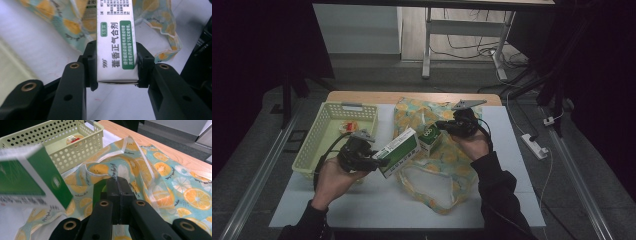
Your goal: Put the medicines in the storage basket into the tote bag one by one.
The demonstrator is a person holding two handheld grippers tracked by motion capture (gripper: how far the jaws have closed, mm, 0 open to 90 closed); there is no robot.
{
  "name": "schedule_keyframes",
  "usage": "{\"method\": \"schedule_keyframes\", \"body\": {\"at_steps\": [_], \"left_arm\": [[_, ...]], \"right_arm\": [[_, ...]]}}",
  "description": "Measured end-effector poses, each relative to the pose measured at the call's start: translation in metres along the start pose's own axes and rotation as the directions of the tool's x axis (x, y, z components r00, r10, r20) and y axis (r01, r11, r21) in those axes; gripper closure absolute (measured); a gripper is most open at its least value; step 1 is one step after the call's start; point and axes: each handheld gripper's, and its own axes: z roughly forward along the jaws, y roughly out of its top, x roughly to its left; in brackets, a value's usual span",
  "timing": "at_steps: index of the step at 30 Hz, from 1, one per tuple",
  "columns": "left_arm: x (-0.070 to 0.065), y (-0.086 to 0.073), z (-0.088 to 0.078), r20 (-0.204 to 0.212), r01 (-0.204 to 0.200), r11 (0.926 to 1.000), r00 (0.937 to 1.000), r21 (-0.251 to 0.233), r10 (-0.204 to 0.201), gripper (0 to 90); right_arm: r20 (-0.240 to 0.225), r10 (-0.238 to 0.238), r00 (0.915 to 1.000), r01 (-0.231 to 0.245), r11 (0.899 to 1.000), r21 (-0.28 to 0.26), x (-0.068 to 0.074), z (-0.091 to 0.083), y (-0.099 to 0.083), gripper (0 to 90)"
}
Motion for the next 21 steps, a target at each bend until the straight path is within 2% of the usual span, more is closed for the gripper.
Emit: {"method": "schedule_keyframes", "body": {"at_steps": [7,11,21], "left_arm": [[-0.007,0.004,0.026,0.009,0.009,0.9982,0.9999,0.060,-0.009,62.0],[-0.011,0.009,0.038,-0.023,0.016,0.9962,0.9996,0.085,-0.014,62.0],[-0.003,0.017,0.053,-0.017,0.060,0.9924,0.9981,0.108,-0.059,62.0]], "right_arm": [[-0.007,-0.007,1.0000,0.007,1.000,-0.003,0.002,0.001,0.001,90.0],[-0.013,-0.014,0.9998,0.014,1.000,-0.004,0.005,0.002,0.002,90.0],[-0.023,-0.024,0.9994,0.024,1.000,-0.003,0.009,0.002,0.003,90.0]]}}
